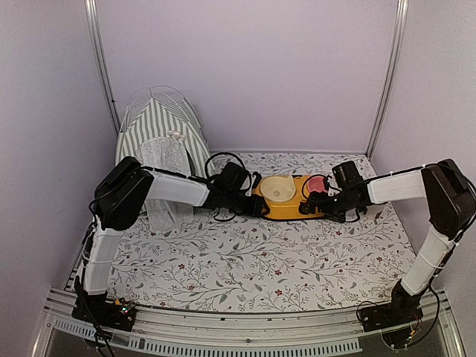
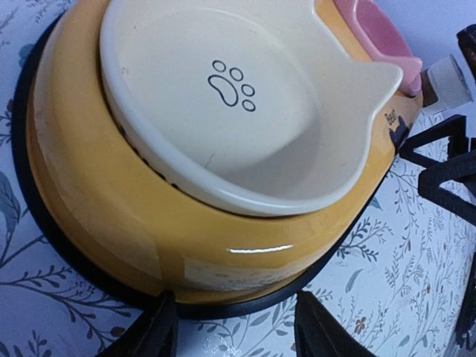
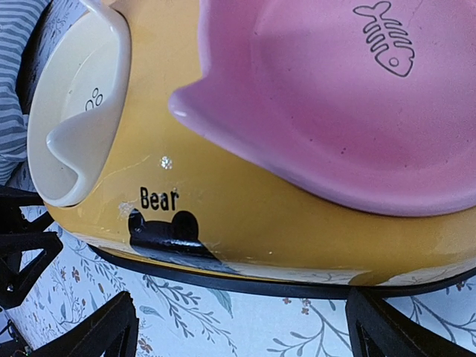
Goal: Set up the pet tent
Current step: Move the pet food container to the center of the board, then adjust the tent at the corner of the board.
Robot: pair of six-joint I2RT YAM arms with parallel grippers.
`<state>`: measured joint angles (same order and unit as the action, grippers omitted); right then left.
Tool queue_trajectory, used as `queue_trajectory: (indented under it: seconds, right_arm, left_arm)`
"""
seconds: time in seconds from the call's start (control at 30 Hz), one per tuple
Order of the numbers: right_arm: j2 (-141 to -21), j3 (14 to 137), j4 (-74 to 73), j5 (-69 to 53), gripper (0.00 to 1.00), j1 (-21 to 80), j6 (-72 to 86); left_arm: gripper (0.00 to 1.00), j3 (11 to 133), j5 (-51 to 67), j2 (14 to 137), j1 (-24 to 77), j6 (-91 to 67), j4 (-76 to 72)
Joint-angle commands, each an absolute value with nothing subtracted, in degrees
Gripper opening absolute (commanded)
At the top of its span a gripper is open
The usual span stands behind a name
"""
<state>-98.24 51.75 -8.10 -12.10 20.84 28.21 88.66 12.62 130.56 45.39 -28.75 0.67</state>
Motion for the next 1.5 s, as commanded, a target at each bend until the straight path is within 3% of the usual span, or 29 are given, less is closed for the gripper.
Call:
queue_trajectory:
  seconds: [0.0,0.27,0.53,0.87,0.93,1.47]
  right_arm:
    - [-99.44,54.19,-4.74,-12.67,0.99,19.87,26.63]
    - [-94.81,54.61,-7.91,-10.28,0.99,19.86,25.31]
    - [-86.75,52.24,-10.99,-9.11,0.99,19.89,24.07]
    - [-75.96,50.19,-9.28,-4.29,0.99,19.89,21.02]
    - [-74.72,49.38,-7.45,-3.03,0.99,19.88,20.31]
    - [-75.53,49.02,-3.03,-3.54,0.99,19.89,18.82]
  left_arm:
    - [0.54,92.48,13.37,131.63,44.49,-26.96,1.83]
    - [0.61,91.75,13.12,126.88,43.66,-25.20,2.99]
    - [0.69,81.63,10.65,114.91,42.88,-24.70,0.30]
    - [0.90,66.10,4.46,96.64,40.40,-25.51,-1.85]
    - [0.99,63.18,2.91,93.85,40.02,-26.25,-2.47]
    - [1.00,37.86,-7.03,69.89,32.91,-37.88,0.94]
